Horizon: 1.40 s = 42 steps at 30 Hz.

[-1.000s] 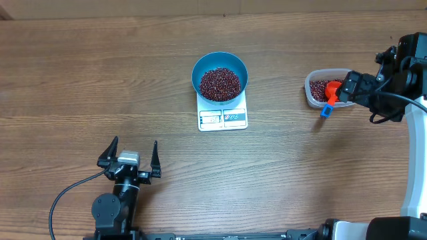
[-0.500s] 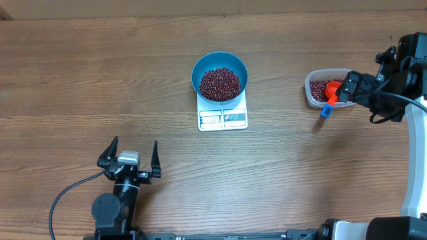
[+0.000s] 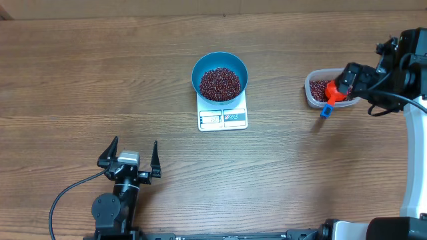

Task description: Scoop item into bowl and weigh 150g on scale

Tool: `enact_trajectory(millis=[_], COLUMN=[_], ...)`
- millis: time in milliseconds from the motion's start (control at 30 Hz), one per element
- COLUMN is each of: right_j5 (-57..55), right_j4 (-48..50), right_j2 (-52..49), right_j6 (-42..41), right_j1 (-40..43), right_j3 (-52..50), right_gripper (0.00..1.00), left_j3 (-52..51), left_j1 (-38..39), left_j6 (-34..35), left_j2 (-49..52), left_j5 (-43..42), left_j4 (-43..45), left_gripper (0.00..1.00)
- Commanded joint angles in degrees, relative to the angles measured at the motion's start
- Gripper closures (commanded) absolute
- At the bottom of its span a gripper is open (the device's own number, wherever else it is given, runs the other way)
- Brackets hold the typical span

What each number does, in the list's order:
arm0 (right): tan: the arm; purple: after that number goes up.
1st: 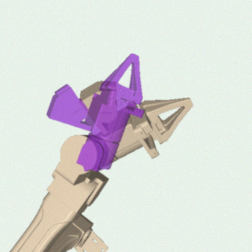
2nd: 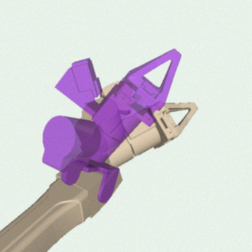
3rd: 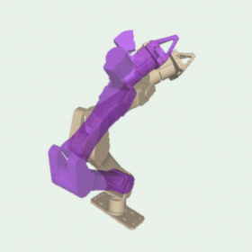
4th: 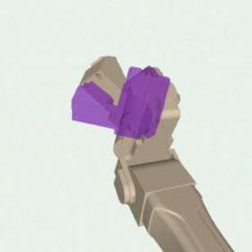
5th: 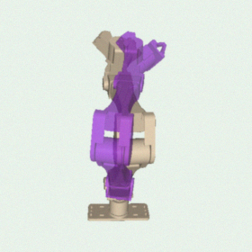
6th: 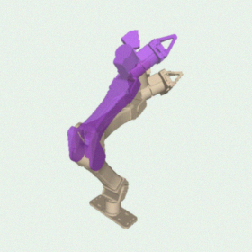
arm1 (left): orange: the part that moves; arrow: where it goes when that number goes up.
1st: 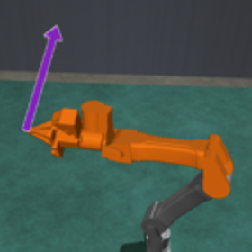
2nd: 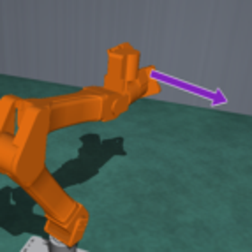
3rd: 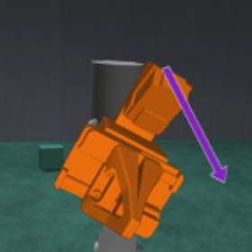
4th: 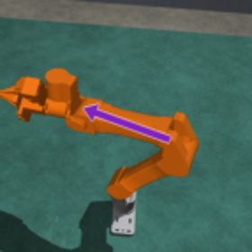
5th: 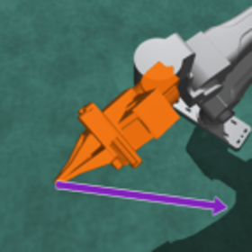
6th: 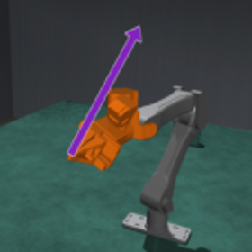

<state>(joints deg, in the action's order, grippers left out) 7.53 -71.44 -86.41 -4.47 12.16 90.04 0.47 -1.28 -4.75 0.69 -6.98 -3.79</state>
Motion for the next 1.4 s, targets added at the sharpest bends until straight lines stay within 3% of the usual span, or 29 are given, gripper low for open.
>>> enact_trajectory(millis=[0, 767, 1367], right_j5=[1.46, 1.62, 4.52], right_j4=[0.52, 8.66, 49.96], right_j2=[1.42, 17.2, 44.72], right_j6=[0.02, -0.17, -0.2], right_j1=[-1.92, -6.43, -6.43], right_j3=[0.0, -0.92, -42.34], right_gripper=[0.0, 0.0, 0.0], left_j3=[-0.22, -0.22, -0.22], left_j1=[-0.46, -0.44, -0.44], left_j6=[0.48, 0.48, 0.48], left_j2=[-0.48, -0.48, -0.48], left_j5=[0.81, 0.79, 0.81], left_j4=[-0.09, -0.09, -0.09], left_gripper=[0.0, 0.0, 0.01])
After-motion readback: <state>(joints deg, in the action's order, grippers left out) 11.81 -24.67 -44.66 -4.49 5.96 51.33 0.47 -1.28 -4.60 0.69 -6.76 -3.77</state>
